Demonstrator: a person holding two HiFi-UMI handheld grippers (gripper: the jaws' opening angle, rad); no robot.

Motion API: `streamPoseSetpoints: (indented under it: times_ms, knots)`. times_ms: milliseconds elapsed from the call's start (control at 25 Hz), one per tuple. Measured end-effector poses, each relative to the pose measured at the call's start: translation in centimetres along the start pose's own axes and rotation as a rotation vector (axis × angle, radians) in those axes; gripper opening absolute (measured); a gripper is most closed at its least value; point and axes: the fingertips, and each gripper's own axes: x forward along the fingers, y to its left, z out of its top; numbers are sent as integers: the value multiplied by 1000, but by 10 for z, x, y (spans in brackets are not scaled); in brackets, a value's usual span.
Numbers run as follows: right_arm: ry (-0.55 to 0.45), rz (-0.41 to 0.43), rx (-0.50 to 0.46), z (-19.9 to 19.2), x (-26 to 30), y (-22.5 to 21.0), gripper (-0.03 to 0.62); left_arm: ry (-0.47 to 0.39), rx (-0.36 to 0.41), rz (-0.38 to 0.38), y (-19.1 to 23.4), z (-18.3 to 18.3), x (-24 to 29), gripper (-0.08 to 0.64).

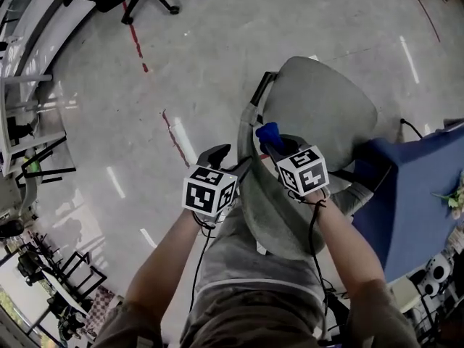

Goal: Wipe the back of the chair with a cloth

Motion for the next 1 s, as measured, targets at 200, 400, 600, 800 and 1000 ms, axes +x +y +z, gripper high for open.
streamPoseSetpoints:
  times_ms: [200, 400, 600, 800, 1000]
  knots:
    - [25, 12, 17, -14, 29, -2, 81, 28, -46, -27, 1, -13, 17, 273]
    - [49, 46, 39, -26, 47, 7, 81, 17, -111, -82, -1, -14, 21, 265]
    - [138, 122, 51, -51, 53, 24, 81, 22, -107, -102, -2, -14, 23, 239]
    - [342, 195, -7, -105, 38, 28, 81, 34, -95, -102, -2, -16, 24, 237]
    - [580, 269, -78, -173, -9, 26, 81, 40, -89, -100, -2, -16, 23, 233]
